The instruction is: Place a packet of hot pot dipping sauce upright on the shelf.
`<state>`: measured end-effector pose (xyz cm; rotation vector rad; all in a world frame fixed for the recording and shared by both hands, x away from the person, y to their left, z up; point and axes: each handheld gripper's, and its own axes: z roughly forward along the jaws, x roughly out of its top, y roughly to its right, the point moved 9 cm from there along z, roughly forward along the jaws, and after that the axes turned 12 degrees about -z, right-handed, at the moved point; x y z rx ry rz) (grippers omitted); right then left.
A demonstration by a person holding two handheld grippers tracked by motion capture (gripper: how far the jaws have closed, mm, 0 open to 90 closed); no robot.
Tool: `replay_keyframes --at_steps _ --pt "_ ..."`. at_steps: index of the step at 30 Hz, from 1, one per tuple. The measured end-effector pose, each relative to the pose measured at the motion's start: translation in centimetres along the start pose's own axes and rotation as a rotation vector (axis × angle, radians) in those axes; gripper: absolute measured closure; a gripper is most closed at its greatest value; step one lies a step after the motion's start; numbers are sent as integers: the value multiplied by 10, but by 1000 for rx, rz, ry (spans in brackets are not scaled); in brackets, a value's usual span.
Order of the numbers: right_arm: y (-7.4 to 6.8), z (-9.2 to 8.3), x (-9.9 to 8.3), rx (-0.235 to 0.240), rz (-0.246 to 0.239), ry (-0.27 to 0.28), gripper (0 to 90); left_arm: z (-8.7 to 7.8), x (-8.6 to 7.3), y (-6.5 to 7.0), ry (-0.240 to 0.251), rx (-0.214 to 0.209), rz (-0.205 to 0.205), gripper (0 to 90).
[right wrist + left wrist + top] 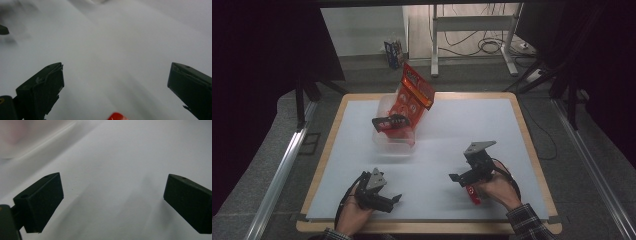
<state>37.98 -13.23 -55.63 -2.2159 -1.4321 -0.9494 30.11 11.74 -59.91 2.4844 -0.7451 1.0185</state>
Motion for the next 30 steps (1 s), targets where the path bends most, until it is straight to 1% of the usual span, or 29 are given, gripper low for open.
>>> replay_keyframes --at_steps 1,3,5,9,12,15,18,23,27,30 --pt "1 -2 -4 -11 2 -16 5 0 0 0 0 1 1 24" --pt "3 -5 -9 -34 1 -32 35 0 0 0 -1 1 4 24" --pt "7 -11 -15 -65 17 -47 112 0 0 0 -3 0 6 24" --pt "13 -23 -26 -78 44 -72 272 1 0 1 0 1 5 25" --pt "16 -32 -33 -81 60 -86 359 1 0 1 -3 0 6 25" --pt "19 -40 -39 -82 81 -87 415 1 0 1 -6 -1 7 26" --pt "22 -49 -47 -84 92 -92 460 2 0 2 -7 -1 10 26" --pt "29 -63 -59 -116 118 -102 532 2 0 2 -7 -1 13 26" --pt "34 -76 -71 -155 126 -115 622 2 1 4 -10 -7 0 36" --pt "35 -81 -78 -166 139 -121 652 2 1 6 -23 -13 -2 36"
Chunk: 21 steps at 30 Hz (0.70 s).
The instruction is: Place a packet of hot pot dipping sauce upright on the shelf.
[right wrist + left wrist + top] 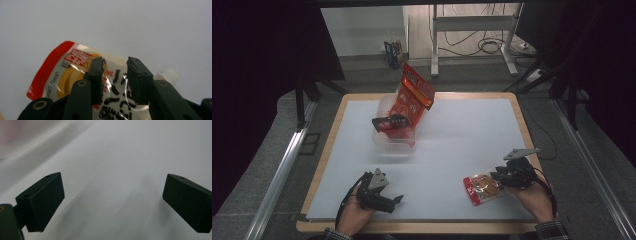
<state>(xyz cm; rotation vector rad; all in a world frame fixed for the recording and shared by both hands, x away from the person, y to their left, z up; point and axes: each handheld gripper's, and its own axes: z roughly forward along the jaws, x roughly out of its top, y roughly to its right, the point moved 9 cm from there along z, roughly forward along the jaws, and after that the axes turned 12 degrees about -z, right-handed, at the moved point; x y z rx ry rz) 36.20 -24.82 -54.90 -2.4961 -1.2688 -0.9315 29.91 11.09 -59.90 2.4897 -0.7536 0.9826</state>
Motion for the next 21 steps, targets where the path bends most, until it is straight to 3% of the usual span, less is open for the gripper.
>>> replay_keyframes --at_steps 4,7,11,12,21 --pt "3 -5 -9 -4 20 -1 662 2 6 9 1 -40 -25 48" --pt "4 -8 -13 -9 42 -1 653 5 11 18 3 -69 -16 76" --pt "7 -12 -18 -41 38 -1 652 8 14 25 1 -79 5 103" --pt "13 -17 -25 -77 48 -14 687 11 11 26 -15 -72 21 104" --pt "24 -25 -55 -136 84 -86 879 10 10 22 -12 -63 19 118"
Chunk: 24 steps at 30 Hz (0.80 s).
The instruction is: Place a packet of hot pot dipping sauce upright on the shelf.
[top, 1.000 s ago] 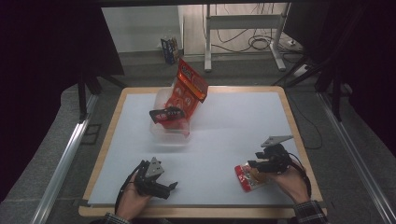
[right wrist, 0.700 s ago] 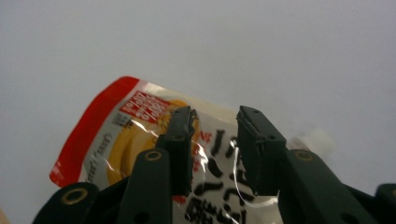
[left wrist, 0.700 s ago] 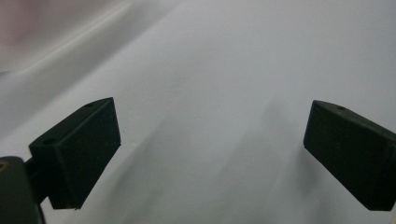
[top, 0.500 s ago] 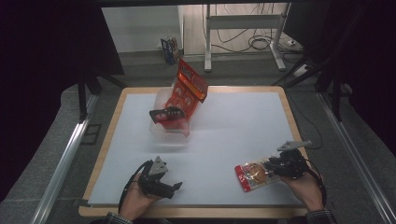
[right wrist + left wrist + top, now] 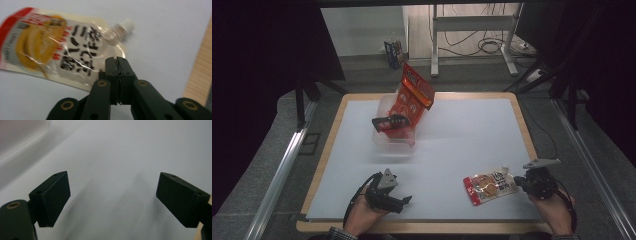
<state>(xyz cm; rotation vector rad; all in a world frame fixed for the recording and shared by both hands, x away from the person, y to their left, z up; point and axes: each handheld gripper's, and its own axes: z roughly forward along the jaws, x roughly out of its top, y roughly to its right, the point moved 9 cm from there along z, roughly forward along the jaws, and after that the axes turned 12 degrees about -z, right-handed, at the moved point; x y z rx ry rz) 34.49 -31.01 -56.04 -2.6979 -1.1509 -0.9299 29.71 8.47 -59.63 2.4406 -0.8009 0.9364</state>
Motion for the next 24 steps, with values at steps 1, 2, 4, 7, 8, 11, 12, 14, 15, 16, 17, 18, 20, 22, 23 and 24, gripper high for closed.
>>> replay_keyframes --at_steps 1,2,4,7,8,11,12,14,15,16,17,18,20,22,23,24 --pt "2 0 -2 -7 11 -7 882 0 0 0 -1 0 2 118" --pt "4 1 -3 -13 23 -9 883 0 -1 0 -3 0 4 118" --pt "11 5 -7 -23 51 -14 883 1 -1 1 -4 1 6 118" --pt "14 10 -11 -15 74 -25 884 3 -2 2 -15 2 17 118" --pt "13 13 -11 5 85 -24 884 3 -2 2 -17 2 18 118" --pt "13 14 -12 6 85 -26 885 3 -2 2 -17 3 18 118" --pt "12 15 -11 12 89 -24 885 3 -2 1 -18 2 18 118" --pt "10 15 -10 32 99 -13 886 3 -2 1 -19 2 20 118" --pt "8 16 -9 46 105 -8 886 3 -2 1 -20 3 20 118" --pt "7 16 -9 41 104 -7 886 3 -3 2 -21 2 20 118" --pt "7 16 -8 38 100 -9 886 3 -3 2 -22 2 21 118" --pt "6 16 -8 36 101 -7 887 3 -3 2 -22 2 21 118" --pt "5 17 -8 34 107 -3 887 4 -3 2 -24 2 22 117" --pt "5 17 -8 37 111 -1 888 4 -3 2 -25 1 23 118" --pt "4 17 -8 37 114 1 888 4 -3 3 -26 0 24 118" --pt "3 17 -7 38 112 2 888 4 -3 3 -27 1 25 118"
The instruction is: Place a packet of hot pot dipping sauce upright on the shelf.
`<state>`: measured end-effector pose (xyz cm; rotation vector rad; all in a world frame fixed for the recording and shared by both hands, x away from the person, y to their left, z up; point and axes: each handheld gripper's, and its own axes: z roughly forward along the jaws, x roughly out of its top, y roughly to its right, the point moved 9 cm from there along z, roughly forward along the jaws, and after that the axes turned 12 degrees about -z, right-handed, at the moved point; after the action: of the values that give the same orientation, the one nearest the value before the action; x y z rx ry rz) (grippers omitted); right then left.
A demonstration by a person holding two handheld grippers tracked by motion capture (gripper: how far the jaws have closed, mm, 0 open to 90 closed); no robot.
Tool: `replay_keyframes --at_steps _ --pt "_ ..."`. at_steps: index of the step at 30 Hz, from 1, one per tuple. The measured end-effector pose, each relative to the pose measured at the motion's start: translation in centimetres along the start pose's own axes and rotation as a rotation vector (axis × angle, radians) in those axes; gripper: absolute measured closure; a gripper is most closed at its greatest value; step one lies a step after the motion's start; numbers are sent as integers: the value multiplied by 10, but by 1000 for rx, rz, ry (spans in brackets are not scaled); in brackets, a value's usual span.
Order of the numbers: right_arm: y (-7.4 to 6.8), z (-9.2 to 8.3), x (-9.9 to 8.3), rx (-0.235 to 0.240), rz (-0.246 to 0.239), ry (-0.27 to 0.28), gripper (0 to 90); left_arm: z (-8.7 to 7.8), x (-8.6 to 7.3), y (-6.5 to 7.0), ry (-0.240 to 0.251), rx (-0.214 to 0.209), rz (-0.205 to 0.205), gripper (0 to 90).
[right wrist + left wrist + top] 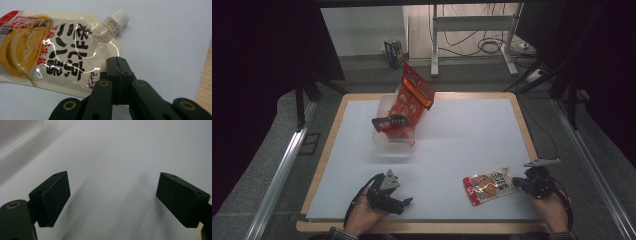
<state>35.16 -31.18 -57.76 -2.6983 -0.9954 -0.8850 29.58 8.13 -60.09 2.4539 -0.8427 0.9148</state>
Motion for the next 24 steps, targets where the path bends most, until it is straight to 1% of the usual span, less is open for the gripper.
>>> replay_keyframes --at_steps 1,2,3,4,5,6,7,8,12,13,15,18,20,22,24 --pt "-2 0 1 3 -4 2 888 0 0 0 -1 -1 1 118" --pt "-7 1 2 49 5 10 888 1 0 0 -3 0 3 118" --pt "-18 4 5 151 29 42 888 1 0 0 -5 0 5 118" --pt "-22 6 6 142 17 40 888 1 0 0 -7 1 6 117" --pt "-25 6 9 100 -28 15 888 1 0 1 -7 0 7 117" --pt "-29 7 11 77 -62 2 888 1 0 1 -8 0 7 117" --pt "-32 8 13 69 -82 0 888 1 0 1 -7 0 8 117" --pt "-35 9 14 72 -94 2 888 1 0 1 -6 0 8 117" --pt "-40 11 16 107 -78 19 889 1 0 1 -6 -1 7 117" --pt "-41 11 16 111 -82 18 889 1 0 1 -7 -1 8 117" --pt "-45 13 19 120 -92 26 889 2 0 1 -9 -1 10 117" --pt "-51 16 23 118 -120 27 889 2 0 2 -11 -1 14 117" --pt "-56 19 26 137 -125 35 889 3 0 2 -11 -1 14 117" --pt "-63 21 29 172 -122 46 889 2 0 2 -13 0 16 117" --pt "-68 24 33 177 -140 43 889 2 0 1 -12 2 15 117"
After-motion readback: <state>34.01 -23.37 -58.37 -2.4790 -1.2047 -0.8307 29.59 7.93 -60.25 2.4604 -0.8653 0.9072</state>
